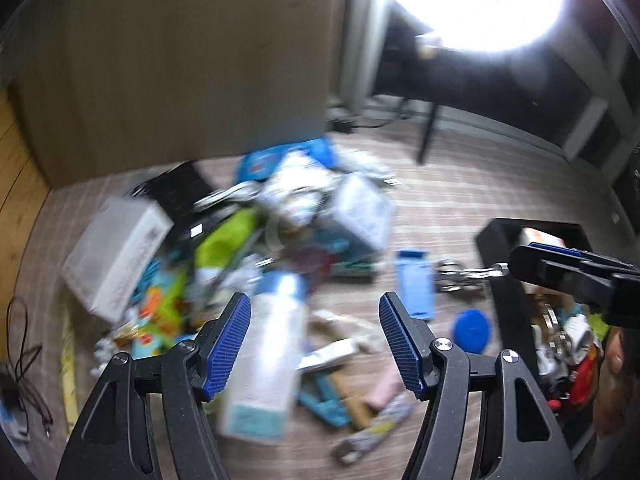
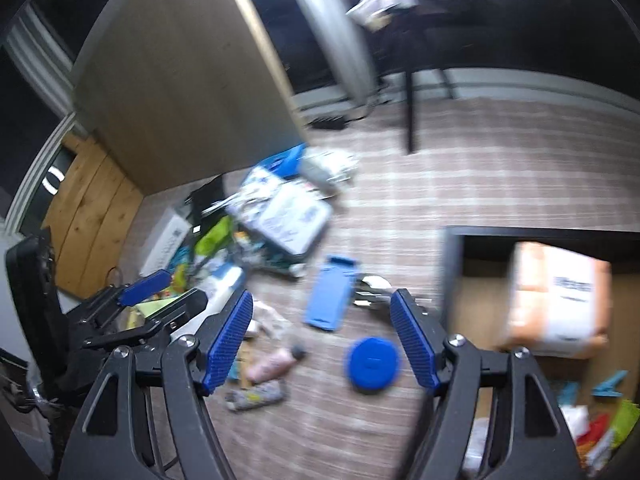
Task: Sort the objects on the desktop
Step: 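Grasp the white bottle with blue cap with the right gripper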
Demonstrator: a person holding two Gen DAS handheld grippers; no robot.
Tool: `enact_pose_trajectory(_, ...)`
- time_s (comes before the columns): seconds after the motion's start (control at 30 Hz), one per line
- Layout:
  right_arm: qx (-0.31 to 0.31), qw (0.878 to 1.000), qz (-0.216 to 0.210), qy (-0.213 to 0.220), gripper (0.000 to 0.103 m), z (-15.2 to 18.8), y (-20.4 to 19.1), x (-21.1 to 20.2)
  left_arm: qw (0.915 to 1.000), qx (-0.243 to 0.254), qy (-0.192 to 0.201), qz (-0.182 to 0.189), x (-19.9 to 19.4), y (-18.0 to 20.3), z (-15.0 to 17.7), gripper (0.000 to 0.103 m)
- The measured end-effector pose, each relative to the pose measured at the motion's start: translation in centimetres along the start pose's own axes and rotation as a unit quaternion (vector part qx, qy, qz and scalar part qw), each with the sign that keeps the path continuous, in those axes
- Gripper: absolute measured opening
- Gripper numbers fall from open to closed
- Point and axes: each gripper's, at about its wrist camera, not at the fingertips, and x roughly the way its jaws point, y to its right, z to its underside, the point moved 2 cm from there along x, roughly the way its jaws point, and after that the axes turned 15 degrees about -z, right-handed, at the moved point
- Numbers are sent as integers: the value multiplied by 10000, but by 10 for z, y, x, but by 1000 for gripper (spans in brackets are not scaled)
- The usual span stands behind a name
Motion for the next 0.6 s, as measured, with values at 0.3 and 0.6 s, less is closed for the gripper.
enact_pose_trajectory(0.3,-226,9956,-417,-805,61,-1,-52,90,9995,-105,-298,94,25,-34,24,64)
enact_pose_trajectory(0.6,268,9886,-582,-1364,52,8,-44,143,9983,-42,-427,382,34,-27,30,55)
